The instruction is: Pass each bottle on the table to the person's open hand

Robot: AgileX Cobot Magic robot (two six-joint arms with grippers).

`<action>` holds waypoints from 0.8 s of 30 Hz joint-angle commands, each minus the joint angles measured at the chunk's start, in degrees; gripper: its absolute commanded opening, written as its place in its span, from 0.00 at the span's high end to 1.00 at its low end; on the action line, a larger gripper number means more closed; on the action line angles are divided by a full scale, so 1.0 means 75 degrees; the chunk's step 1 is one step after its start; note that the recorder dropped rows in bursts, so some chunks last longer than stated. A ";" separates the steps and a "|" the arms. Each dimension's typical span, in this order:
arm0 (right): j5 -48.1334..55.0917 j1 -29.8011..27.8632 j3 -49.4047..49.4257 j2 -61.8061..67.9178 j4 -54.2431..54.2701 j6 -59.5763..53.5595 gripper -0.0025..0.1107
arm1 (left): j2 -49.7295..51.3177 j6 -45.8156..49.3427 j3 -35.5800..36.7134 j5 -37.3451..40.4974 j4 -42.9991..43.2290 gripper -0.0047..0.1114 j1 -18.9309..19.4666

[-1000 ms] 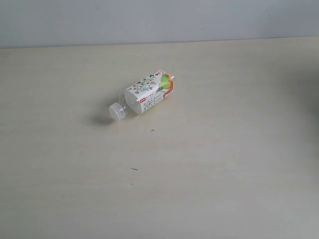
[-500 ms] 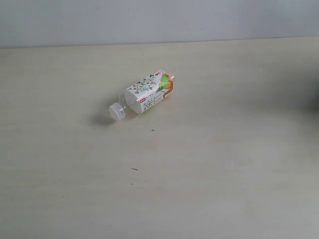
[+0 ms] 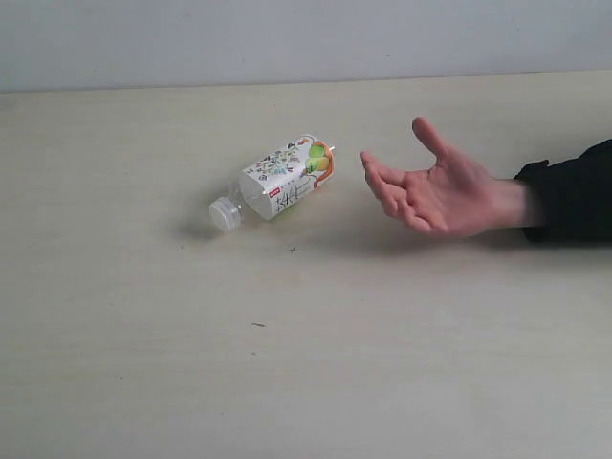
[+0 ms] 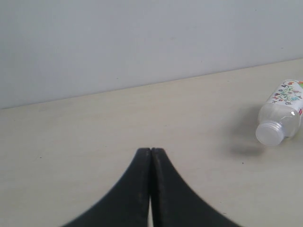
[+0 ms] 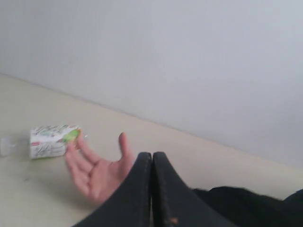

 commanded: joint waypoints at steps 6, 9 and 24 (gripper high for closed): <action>-0.0685 0.0242 -0.1018 0.2890 -0.2353 0.2136 0.98 | -0.0049 -0.0018 0.0005 -0.0006 -0.0043 0.95 0.0017; -0.0131 0.0601 -0.1732 0.4051 -0.2366 0.2136 0.98 | -0.0049 -0.0018 0.0005 -0.0006 -0.0043 0.95 0.0017; 0.1042 0.1110 -0.6783 1.2644 -0.1159 -0.2535 0.96 | -0.0049 -0.0018 0.0005 -0.0006 -0.0043 0.95 0.0017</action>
